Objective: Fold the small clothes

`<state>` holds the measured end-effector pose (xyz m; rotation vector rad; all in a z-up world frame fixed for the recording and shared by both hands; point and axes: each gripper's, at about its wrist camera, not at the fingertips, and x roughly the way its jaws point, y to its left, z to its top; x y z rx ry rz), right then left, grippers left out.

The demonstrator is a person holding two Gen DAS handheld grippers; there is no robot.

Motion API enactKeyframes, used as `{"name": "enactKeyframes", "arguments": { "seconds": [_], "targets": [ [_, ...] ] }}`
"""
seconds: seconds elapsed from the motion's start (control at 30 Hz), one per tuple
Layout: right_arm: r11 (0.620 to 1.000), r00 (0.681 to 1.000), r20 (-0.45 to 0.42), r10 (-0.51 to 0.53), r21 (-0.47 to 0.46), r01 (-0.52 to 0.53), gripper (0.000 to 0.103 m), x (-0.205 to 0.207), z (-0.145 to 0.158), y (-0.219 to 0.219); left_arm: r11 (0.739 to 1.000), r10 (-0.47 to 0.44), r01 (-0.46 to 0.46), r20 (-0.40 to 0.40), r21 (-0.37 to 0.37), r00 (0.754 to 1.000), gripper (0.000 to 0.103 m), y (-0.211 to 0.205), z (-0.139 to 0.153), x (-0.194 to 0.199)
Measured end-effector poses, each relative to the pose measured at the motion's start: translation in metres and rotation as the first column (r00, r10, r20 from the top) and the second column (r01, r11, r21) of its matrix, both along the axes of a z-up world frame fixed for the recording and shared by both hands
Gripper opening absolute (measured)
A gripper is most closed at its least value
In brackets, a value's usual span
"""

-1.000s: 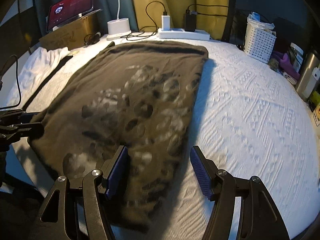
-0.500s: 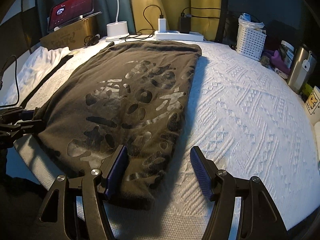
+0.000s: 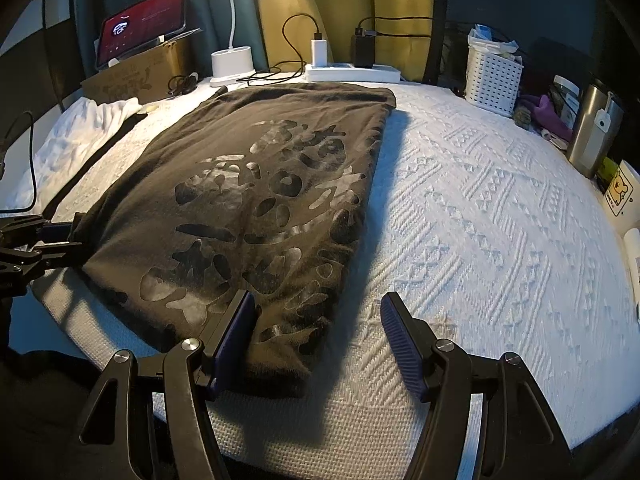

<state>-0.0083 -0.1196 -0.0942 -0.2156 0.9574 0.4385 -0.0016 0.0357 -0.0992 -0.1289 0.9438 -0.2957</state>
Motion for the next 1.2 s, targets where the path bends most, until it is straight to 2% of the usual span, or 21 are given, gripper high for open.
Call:
{"name": "enactKeyframes", "arguments": {
  "seconds": [0.13,0.27,0.4,0.53,0.6,0.83,0.97,1.2],
  "targets": [
    [1.0,1.0,-0.009,-0.007,0.004,0.007,0.067,-0.003,0.002,-0.002,1.0,0.01,-0.01,0.02,0.002,1.0,0.047,0.004,0.009,-0.007],
    [1.0,1.0,-0.008,-0.013,0.012,0.013,0.068,-0.006,0.009,-0.005,0.999,0.032,-0.03,0.067,-0.03,0.997,0.047,0.008,0.025,-0.008],
    [0.999,0.999,0.016,-0.028,0.023,0.028,0.068,-0.005,0.02,-0.01,0.998,0.05,-0.047,0.111,-0.036,0.993,0.056,0.008,0.038,-0.004],
    [0.999,0.998,0.036,-0.042,0.034,0.04,0.068,0.0,0.03,-0.014,0.997,0.081,-0.078,0.14,-0.029,0.987,0.056,0.006,0.043,0.006],
    [0.999,0.998,0.044,-0.041,0.031,0.04,0.068,0.003,0.034,-0.014,0.995,0.088,-0.082,0.14,-0.048,0.986,0.056,0.005,0.042,0.011],
    [0.999,0.998,0.051,-0.023,0.025,0.022,0.068,0.017,0.038,-0.01,0.996,0.078,-0.073,0.144,-0.043,0.986,0.056,-0.001,0.044,0.029],
    [0.999,0.999,0.05,-0.02,0.035,0.018,0.068,0.028,0.038,-0.005,0.996,0.084,-0.077,0.154,-0.048,0.985,0.064,-0.001,0.047,0.04],
    [0.999,0.999,0.033,0.008,0.034,-0.01,0.068,0.052,0.033,0.009,0.995,0.085,-0.077,0.13,-0.062,0.988,0.064,-0.002,0.043,0.062]
  ]
}}
